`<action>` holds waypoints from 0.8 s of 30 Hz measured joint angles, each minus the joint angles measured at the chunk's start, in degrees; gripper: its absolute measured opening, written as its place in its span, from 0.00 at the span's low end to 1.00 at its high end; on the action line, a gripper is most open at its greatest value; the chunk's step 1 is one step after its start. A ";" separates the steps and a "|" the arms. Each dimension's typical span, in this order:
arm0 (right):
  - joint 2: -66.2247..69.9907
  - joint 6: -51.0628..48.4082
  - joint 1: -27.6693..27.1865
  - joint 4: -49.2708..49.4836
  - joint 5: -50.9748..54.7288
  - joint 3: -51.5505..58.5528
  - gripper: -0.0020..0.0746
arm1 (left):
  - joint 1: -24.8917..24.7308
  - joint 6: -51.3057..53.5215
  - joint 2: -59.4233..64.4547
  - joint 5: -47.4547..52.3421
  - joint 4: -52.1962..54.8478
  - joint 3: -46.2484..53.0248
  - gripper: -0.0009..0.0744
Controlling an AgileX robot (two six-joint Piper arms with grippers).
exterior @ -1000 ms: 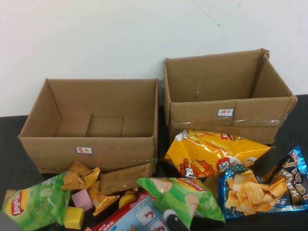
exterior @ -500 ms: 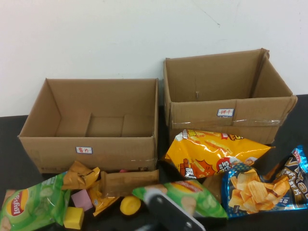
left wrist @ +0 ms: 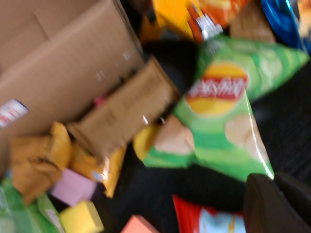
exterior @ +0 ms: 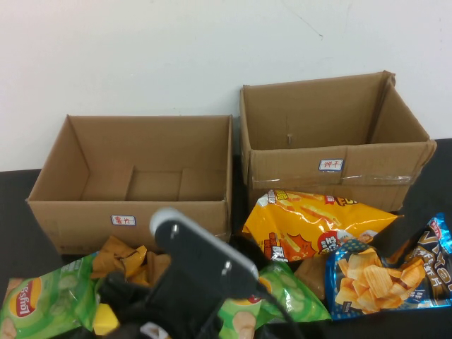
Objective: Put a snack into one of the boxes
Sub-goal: Pick up the potato chip
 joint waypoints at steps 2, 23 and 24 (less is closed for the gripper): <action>0.00 0.00 0.00 0.00 0.00 0.00 0.02 | 0.12 0.95 0.00 0.68 0.23 -1.74 0.01; 0.00 0.00 0.00 0.00 0.00 0.00 0.02 | 2.15 25.68 16.56 -2.00 -33.82 -2.94 0.92; 0.00 0.00 0.00 0.00 0.00 0.00 0.02 | 2.15 26.56 18.34 -2.97 -35.32 -2.94 0.91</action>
